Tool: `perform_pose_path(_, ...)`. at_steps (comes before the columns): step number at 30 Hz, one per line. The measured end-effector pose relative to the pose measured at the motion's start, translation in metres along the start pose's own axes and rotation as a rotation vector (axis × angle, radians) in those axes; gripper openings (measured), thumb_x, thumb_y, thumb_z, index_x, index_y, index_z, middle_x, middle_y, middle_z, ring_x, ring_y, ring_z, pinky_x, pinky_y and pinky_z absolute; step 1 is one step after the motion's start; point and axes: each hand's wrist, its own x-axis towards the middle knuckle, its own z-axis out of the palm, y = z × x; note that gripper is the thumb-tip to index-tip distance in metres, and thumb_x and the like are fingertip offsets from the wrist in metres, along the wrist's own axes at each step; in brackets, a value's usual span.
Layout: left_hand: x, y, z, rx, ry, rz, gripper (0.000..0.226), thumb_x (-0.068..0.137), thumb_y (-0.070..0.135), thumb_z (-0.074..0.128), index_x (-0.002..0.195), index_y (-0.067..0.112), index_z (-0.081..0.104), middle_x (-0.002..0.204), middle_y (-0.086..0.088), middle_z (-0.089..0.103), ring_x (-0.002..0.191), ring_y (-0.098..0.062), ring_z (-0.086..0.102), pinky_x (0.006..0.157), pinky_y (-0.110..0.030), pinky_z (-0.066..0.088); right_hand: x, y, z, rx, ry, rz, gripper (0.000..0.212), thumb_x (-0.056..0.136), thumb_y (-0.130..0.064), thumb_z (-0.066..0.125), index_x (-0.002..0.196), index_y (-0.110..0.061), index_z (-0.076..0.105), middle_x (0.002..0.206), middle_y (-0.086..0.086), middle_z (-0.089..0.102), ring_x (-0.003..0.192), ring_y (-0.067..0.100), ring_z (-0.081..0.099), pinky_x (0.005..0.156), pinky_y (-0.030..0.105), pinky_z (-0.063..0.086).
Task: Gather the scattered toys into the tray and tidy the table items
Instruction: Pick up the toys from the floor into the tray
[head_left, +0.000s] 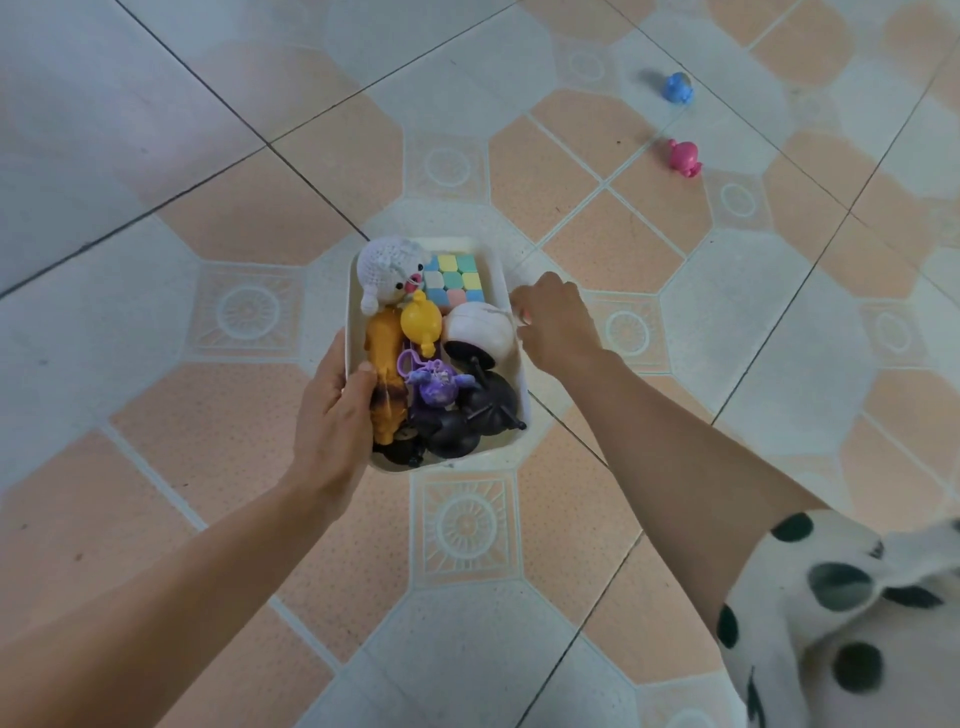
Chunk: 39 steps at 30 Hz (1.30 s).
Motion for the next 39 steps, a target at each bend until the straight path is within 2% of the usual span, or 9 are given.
perform_pose_path(6, 0.003, -0.001, 0.005, 0.0, 0.013, -0.028, 0.033, 0.096, 0.021, 0.039, 0.109, 0.04, 0.062, 0.099, 0.005, 0.072, 0.098, -0.018, 0.067, 0.086, -0.042, 0.055, -0.022, 0.015, -0.013, 0.388, 0.125, 0.037, 0.025, 0.093, -0.011, 0.053, 0.115, -0.01, 0.063, 0.115, 0.013, 0.056, 0.099, 0.026, 0.056, 0.086, 0.034, 0.046)
perform_pose_path(10, 0.003, 0.002, 0.012, 0.0, 0.019, -0.044, 0.032, 0.096, 0.023, 0.039, 0.112, 0.041, 0.061, 0.104, 0.003, 0.071, 0.101, -0.019, 0.066, 0.092, -0.049, 0.052, -0.061, 0.017, -0.05, 0.741, 0.321, 0.098, 0.02, 0.088, -0.01, 0.059, 0.104, -0.016, 0.069, 0.107, 0.003, 0.064, 0.082, 0.012, 0.061, 0.077, 0.022, 0.051)
perform_pose_path(16, -0.005, 0.013, 0.027, 0.011, -0.004, -0.039, 0.035, 0.089, 0.029, 0.039, 0.095, 0.056, 0.06, 0.105, 0.003, 0.069, 0.104, -0.021, 0.064, 0.095, -0.052, 0.05, -0.109, -0.008, -0.101, 1.218, 0.23, -0.083, 0.024, 0.084, 0.002, 0.064, 0.103, -0.012, 0.066, 0.098, 0.01, 0.069, 0.083, 0.017, 0.062, 0.082, 0.035, 0.054)
perform_pose_path(21, -0.016, 0.016, 0.041, 0.002, -0.055, -0.003, 0.033, 0.09, 0.022, 0.039, 0.102, 0.044, 0.062, 0.102, -0.002, 0.07, 0.099, -0.022, 0.066, 0.086, -0.044, 0.055, -0.11, -0.045, -0.109, 1.22, 0.168, -0.21, 0.023, 0.087, -0.002, 0.064, 0.109, -0.011, 0.063, 0.101, 0.005, 0.069, 0.095, 0.023, 0.067, 0.088, 0.032, 0.056)
perform_pose_path(25, -0.024, 0.011, 0.043, 0.01, -0.1, -0.002, 0.039, 0.097, 0.019, 0.039, 0.132, 0.029, 0.053, 0.113, -0.004, 0.068, 0.099, -0.016, 0.068, 0.082, -0.032, 0.055, -0.103, -0.065, -0.1, 1.053, 0.132, -0.198, 0.023, 0.088, -0.006, 0.062, 0.11, -0.012, 0.062, 0.103, 0.0, 0.068, 0.094, 0.017, 0.066, 0.088, 0.035, 0.055)
perform_pose_path(31, -0.028, 0.013, 0.037, -0.013, -0.113, 0.012, 0.039, 0.099, 0.012, 0.038, 0.133, 0.025, 0.053, 0.11, -0.002, 0.069, 0.096, -0.011, 0.069, 0.068, -0.016, 0.052, -0.109, -0.077, -0.09, 0.871, 0.172, -0.236, 0.018, 0.086, -0.01, 0.062, 0.103, -0.018, 0.062, 0.089, -0.01, 0.064, 0.083, 0.007, 0.063, 0.083, 0.029, 0.054)
perform_pose_path(33, -0.025, 0.012, 0.034, -0.013, -0.096, -0.006, 0.042, 0.099, 0.014, 0.039, 0.138, 0.025, 0.047, 0.119, -0.004, 0.066, 0.101, -0.012, 0.067, 0.075, -0.021, 0.055, -0.112, -0.078, -0.093, 0.971, 0.222, -0.24, 0.019, 0.086, -0.012, 0.063, 0.105, -0.017, 0.064, 0.093, -0.009, 0.067, 0.085, 0.007, 0.065, 0.083, 0.029, 0.055)
perform_pose_path(36, -0.021, 0.011, 0.029, -0.004, -0.09, -0.043, 0.045, 0.099, 0.018, 0.039, 0.144, 0.021, 0.039, 0.135, -0.012, 0.056, 0.117, -0.023, 0.059, 0.099, -0.044, 0.049, -0.113, -0.078, -0.098, 1.153, 0.248, -0.243, 0.02, 0.089, -0.008, 0.063, 0.108, -0.012, 0.063, 0.1, 0.001, 0.069, 0.089, 0.018, 0.068, 0.084, 0.04, 0.056)
perform_pose_path(39, -0.017, 0.009, 0.028, -0.003, -0.067, -0.063, 0.045, 0.099, 0.02, 0.038, 0.144, 0.022, 0.038, 0.136, -0.011, 0.055, 0.118, -0.023, 0.058, 0.1, -0.048, 0.047, -0.109, -0.077, -0.099, 1.205, 0.216, -0.237, 0.019, 0.091, -0.006, 0.06, 0.109, -0.011, 0.061, 0.102, 0.005, 0.067, 0.087, 0.021, 0.07, 0.083, 0.042, 0.057)
